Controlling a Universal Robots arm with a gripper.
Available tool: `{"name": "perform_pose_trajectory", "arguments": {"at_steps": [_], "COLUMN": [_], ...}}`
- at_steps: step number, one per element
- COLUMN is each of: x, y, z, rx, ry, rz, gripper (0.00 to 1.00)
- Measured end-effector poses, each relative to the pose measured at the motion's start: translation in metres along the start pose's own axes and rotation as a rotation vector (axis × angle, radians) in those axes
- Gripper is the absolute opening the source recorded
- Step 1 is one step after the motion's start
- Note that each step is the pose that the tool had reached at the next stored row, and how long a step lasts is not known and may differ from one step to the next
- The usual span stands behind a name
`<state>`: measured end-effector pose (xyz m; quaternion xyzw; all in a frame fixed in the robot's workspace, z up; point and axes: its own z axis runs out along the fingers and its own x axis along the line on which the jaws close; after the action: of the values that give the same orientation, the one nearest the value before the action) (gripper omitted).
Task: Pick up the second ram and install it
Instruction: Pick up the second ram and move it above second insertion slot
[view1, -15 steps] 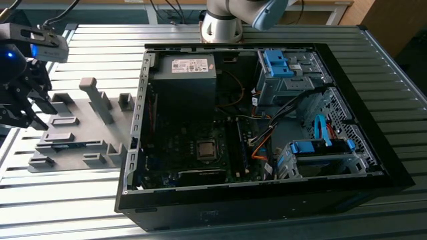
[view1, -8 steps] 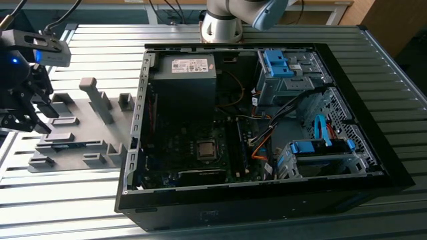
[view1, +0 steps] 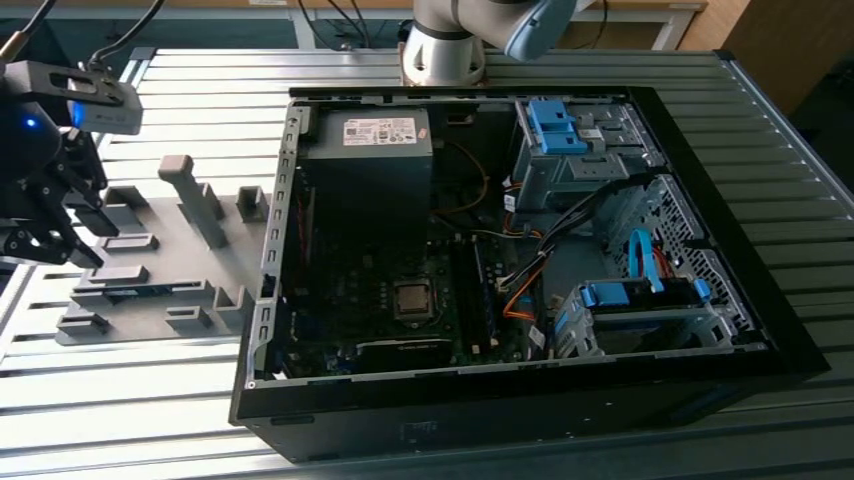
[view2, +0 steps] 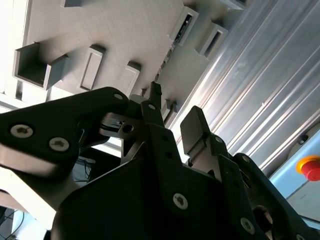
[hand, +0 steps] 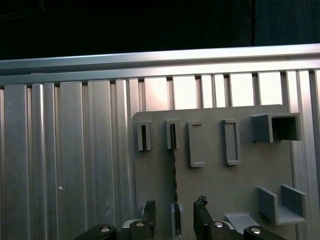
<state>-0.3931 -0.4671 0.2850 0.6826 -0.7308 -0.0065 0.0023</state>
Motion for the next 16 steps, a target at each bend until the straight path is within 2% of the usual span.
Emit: {"name": "perform_pose_trajectory", "arguments": {"at_steps": [16], "x": [0.0001], "y": [-0.0001], "z": [0.0120], "rx": [0.0021], "ry": [0.0001], "rz": [0.000], "gripper": [0.43]}}
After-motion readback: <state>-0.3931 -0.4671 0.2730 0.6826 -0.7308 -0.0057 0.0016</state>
